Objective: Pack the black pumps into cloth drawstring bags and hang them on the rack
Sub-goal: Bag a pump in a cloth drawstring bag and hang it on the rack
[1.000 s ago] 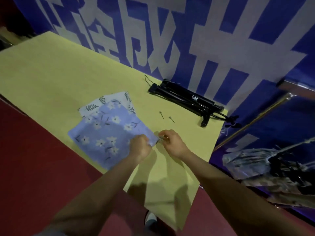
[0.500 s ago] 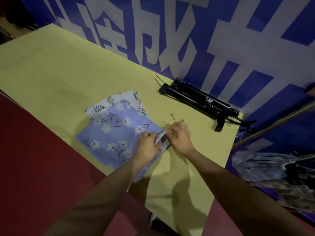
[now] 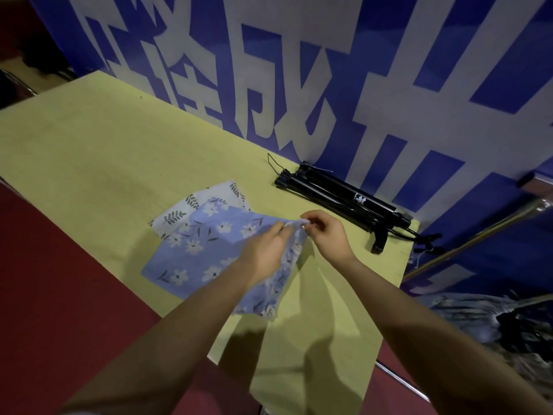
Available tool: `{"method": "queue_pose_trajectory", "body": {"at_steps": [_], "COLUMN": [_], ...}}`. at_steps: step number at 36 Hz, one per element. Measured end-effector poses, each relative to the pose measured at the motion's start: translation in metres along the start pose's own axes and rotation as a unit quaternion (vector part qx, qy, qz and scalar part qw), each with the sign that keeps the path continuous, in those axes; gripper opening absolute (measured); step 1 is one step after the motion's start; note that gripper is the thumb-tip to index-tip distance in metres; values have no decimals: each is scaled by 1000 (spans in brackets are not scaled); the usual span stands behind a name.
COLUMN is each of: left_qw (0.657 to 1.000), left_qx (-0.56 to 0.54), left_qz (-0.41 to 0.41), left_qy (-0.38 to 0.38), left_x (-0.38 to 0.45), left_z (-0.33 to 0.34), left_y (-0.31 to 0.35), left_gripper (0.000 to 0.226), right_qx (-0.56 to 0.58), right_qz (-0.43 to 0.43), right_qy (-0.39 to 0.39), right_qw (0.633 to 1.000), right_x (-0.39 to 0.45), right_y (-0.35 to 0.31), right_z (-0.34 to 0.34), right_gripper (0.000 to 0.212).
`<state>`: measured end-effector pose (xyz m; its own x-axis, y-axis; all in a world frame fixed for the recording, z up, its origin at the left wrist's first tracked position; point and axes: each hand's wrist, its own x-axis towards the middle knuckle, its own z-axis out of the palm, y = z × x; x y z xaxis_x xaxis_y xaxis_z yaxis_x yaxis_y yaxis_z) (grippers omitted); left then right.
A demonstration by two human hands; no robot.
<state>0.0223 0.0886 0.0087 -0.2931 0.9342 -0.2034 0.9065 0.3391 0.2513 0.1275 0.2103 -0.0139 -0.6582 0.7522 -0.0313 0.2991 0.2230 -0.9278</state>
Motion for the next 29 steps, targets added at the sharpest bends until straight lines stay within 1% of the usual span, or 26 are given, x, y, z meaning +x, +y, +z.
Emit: {"method": "queue_pose_trajectory", "body": {"at_steps": [2, 3, 6, 8, 11, 13, 15, 18, 22, 25, 27, 29], "left_qw": [997, 994, 982, 973, 967, 965, 963, 963, 965, 968, 969, 974], "left_qx": [-60, -91, -161, -200, -224, -237, -250, -262, -261, -252, -246, -221], "left_qz": [-32, -45, -63, -70, -76, -68, -52, -27, -6, 1, -5, -19], "left_qy": [30, 44, 75, 90, 92, 93, 84, 52, 14, -11, -25, -38], "left_x": [7, 11, 26, 37, 49, 55, 60, 61, 59, 61, 62, 61], "left_z": [-1, -3, -11, -16, -19, -19, -18, -18, -20, -21, -22, -24], "left_y": [0, 0, -2, -3, -6, -8, -10, -9, -8, -10, -12, -15], "left_gripper": [62, 62, 67, 69, 77, 82, 87, 88, 91, 94, 94, 93], "right_qx": [10, -3, -106, -172, -250, -291, -312, -332, -338, -354, -328, -266], "right_qz": [31, 48, 93, 123, 151, 154, 152, 140, 132, 124, 109, 85], "right_qy": [20, 32, 42, 24, -20, -42, -49, -45, -39, -50, -31, -7], "right_qw": [999, 998, 989, 977, 956, 943, 937, 932, 931, 926, 938, 960], "right_x": [5, 8, 16, 22, 28, 30, 31, 34, 38, 38, 37, 36], "right_y": [6, 10, 28, 41, 55, 60, 64, 70, 73, 73, 71, 65], "right_z": [-6, -8, -15, -18, -19, -18, -15, -12, -7, -7, -8, -9], "right_gripper": [24, 26, 31, 31, 27, 34, 38, 36, 23, 23, 21, 13]}}
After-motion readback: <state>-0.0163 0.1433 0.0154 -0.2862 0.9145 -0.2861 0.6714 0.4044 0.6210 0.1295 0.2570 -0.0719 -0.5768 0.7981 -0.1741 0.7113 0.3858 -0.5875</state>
